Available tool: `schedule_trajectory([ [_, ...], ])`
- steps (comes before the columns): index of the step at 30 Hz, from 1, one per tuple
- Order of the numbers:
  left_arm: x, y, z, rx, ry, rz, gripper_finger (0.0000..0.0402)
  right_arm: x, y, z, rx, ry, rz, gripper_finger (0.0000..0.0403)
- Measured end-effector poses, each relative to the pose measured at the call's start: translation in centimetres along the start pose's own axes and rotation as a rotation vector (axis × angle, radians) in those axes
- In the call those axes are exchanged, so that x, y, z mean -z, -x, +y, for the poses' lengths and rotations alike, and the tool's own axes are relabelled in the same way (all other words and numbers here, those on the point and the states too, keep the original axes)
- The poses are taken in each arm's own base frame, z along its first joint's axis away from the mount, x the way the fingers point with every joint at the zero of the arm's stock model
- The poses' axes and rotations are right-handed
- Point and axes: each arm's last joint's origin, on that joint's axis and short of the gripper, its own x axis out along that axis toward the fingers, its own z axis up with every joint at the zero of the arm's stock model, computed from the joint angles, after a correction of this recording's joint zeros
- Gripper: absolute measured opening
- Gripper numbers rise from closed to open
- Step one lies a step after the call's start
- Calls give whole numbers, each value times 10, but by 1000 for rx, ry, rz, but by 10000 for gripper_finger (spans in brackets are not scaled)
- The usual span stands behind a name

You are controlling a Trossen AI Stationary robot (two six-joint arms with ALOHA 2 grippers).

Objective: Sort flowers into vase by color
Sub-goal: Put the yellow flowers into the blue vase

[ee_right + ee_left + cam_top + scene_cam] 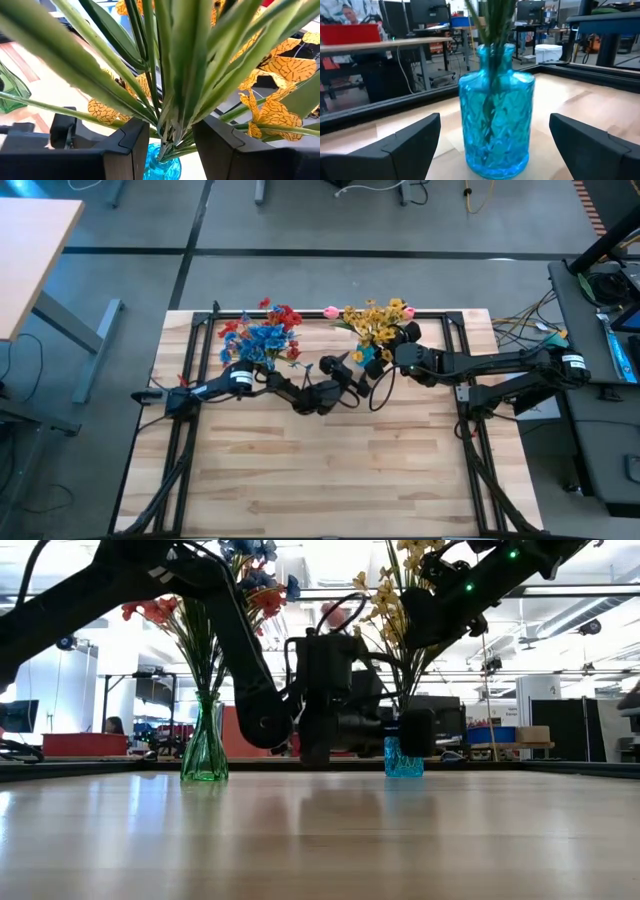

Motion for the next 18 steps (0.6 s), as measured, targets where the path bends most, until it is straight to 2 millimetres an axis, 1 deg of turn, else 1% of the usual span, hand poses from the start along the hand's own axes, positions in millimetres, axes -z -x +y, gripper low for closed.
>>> schedule_trajectory([
  [7,1,1,-1,28,23,5,357,2,0,0,2,-2,17,137],
  [11,5,-1,-4,23,17,50,358,2,0,0,2,-1,18,137],
  [13,5,-3,-5,20,-4,71,364,2,0,0,2,-1,18,137],
  [18,-2,-8,-11,49,-2,60,392,2,0,0,2,0,18,137],
])
